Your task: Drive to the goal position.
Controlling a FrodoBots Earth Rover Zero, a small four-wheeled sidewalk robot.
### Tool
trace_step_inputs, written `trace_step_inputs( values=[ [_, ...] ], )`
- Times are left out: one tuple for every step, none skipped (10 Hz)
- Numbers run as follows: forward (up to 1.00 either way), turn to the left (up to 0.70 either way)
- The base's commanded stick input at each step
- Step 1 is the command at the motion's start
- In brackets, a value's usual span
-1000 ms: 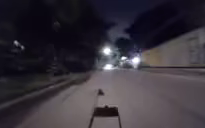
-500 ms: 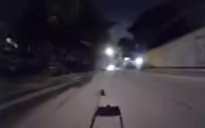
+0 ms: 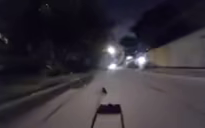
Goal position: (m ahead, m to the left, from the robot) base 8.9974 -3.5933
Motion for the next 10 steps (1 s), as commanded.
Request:
trace_step_inputs(
  values=[
    [0.7,-0.35],
    [0.7,-0.35],
    [0.7,0.0],
    [0.7,0.0],
    [0.7,0.0],
    [0.7,0.0],
    [0.7,0.0],
    [0.7,0.0],
    [0.7,0.0],
    [0.7,-0.05]
  ],
)
